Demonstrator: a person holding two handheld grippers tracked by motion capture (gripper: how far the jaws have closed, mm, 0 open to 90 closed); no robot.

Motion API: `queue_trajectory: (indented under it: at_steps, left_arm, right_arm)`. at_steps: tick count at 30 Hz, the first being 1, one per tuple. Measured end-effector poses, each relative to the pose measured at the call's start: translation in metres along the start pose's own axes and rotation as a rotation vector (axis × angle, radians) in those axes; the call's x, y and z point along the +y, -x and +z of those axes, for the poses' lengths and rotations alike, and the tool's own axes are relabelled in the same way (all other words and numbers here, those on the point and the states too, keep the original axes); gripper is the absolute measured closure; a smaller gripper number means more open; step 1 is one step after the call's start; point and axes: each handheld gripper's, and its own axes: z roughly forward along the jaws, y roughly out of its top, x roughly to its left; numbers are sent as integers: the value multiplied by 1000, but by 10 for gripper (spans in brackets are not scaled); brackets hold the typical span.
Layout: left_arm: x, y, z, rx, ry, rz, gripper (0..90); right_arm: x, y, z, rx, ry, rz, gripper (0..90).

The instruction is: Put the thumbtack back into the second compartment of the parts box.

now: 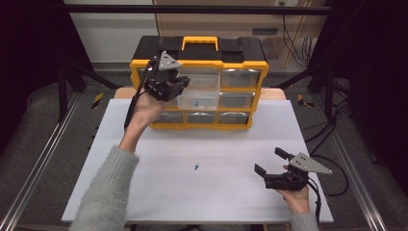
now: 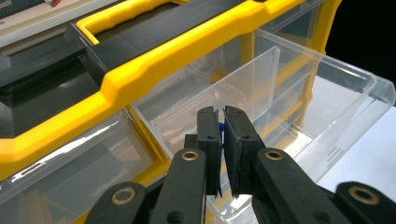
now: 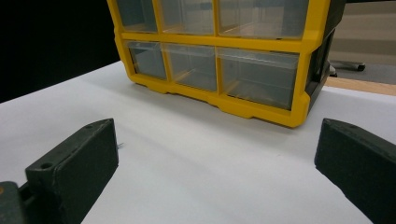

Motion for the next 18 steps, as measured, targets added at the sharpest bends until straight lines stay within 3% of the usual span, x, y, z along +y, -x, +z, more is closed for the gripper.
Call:
queue_trajectory:
  at_steps: [18]
  left_arm:
    - [-1, 1, 10, 18, -20, -4, 839]
  right_arm:
    - [0, -1, 0, 8, 6, 13, 3]
